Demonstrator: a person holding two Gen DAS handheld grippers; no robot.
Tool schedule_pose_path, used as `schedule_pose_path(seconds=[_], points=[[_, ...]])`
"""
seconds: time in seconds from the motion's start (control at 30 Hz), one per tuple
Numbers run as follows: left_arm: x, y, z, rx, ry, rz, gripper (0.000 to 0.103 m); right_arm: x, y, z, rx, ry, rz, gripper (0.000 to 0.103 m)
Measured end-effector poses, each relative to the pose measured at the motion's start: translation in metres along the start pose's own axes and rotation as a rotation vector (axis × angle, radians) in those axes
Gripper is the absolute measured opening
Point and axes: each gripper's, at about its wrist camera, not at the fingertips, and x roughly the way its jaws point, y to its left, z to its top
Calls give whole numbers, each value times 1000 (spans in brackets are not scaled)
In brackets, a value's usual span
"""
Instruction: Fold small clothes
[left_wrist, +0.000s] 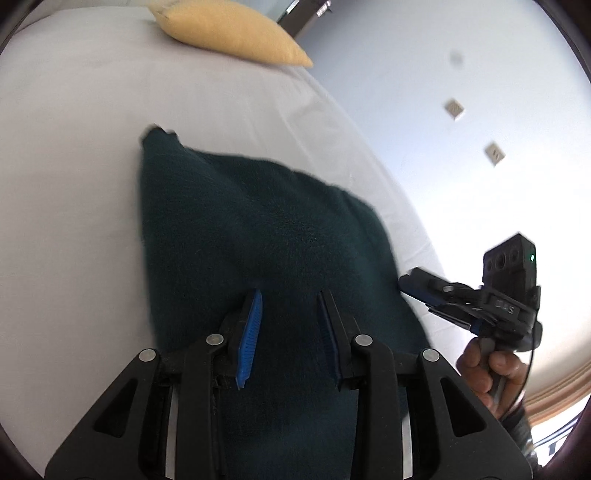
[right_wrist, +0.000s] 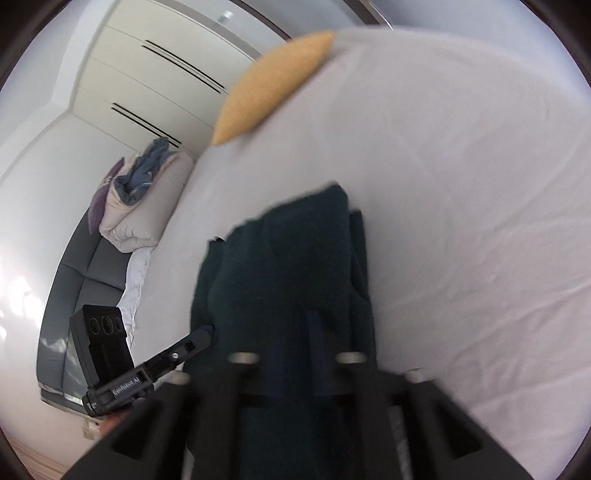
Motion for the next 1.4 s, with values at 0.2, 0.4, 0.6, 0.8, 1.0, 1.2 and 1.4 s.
schedule_pose_path(seconds=[0.2,0.4,0.6,0.8,1.0,1.2,1.4], points=[[-39,31,-4,-75,-100,50,89,-7,-9,3,9,27,-60,70],[3,39,-8,-131,65,0,89,36,-33,-7,115,163,-19,70],[28,42,-4,-153,116,10,74,55,-29,-5,100,217,21,53],[23,36,2,-124,157,31,46,52,-8,-13,32,204,-69,32],[-22,5,-6,-31,128,110,35,24,48,-35,-63,150,-114,27],[-110,10,-35,-3,86,139,35,-6,116,-86,-144,154,-46,26],[-178,32,-82,-2,77,217,35,3,161,-155,-165,222,14,26]])
